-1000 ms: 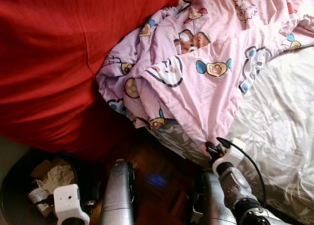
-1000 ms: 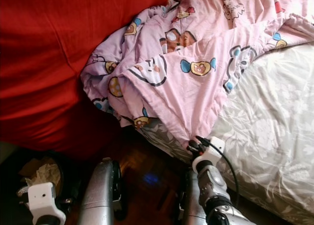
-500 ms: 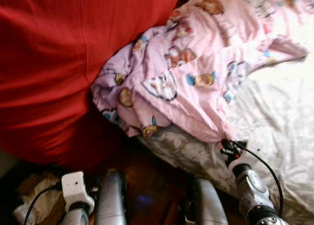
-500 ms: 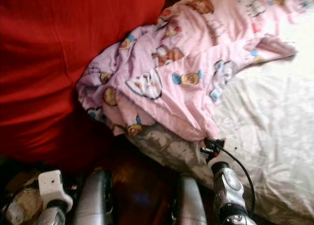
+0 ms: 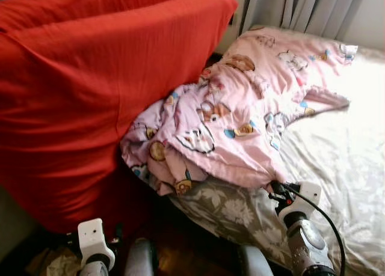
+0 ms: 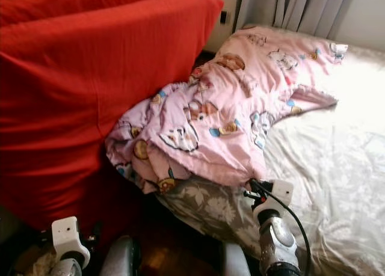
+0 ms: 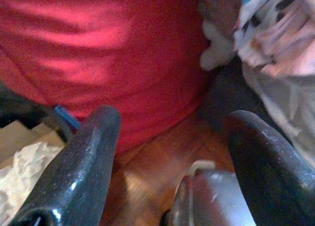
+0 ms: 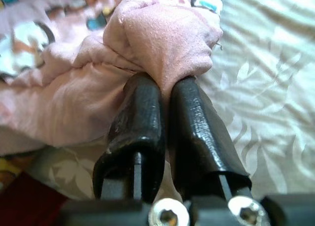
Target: Clean up the room
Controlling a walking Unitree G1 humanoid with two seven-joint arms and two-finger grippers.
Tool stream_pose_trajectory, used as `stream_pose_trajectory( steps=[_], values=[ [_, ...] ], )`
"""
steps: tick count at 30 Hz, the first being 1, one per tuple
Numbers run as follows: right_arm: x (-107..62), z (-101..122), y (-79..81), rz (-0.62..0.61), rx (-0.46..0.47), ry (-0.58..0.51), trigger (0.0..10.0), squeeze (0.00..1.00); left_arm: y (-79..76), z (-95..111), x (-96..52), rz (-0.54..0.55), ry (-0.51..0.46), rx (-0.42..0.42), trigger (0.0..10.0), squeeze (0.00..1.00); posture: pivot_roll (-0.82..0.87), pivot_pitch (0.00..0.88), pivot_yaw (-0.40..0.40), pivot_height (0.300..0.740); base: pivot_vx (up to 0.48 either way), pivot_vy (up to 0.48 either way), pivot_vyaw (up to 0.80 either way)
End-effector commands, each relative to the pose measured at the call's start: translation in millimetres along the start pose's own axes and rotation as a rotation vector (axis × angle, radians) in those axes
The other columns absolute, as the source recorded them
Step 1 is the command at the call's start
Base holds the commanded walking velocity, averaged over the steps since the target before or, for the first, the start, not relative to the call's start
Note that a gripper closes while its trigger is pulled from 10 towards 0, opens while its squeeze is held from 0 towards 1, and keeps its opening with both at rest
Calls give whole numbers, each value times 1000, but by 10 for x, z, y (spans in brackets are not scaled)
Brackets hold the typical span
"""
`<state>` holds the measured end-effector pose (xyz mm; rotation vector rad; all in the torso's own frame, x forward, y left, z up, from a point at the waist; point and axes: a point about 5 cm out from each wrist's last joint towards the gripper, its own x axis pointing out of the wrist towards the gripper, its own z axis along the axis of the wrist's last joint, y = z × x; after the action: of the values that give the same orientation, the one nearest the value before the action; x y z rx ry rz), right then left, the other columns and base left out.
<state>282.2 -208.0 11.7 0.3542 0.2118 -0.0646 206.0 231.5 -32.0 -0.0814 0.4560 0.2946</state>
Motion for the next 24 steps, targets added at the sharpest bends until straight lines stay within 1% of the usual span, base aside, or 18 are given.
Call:
stream_pose_trajectory(
  steps=[1, 6, 9, 15, 19, 24],
  values=[
    [-18, 26, -33, -22, -9, -26, 10000, 0, 76, -76, -7, 23, 35, 12, 10000, 0, -19, 0, -15, 615, 0, 0, 0],
    [-7, 23, -13, -31, -15, -27, 10000, 0, 125, -168, -6, 34, 78, 22, 10000, 0, -25, 0, -3, 635, 0, 0, 0],
    [7, 29, 4, -31, -24, -27, 10000, 0, 129, -203, -11, 32, 96, 28, 10000, 0, -23, 0, -1, 645, 0, 0, 0],
    [15, 45, -28, -82, -14, -33, 10000, 0, 152, -263, -27, 41, 121, 31, 10000, 0, -18, 0, 6, 675, 0, 0, 0],
    [20, 59, -29, -82, -22, -41, 10000, 0, 183, -311, -43, 46, 145, 39, 10000, 0, -24, 0, 10, 705, 0, 0, 0],
    [25, 69, -30, -84, -36, -43, 10000, 0, 189, -329, -42, 48, 159, 42, 10000, 0, -29, 0, 14, 725, 0, 0, 0]
  ],
)
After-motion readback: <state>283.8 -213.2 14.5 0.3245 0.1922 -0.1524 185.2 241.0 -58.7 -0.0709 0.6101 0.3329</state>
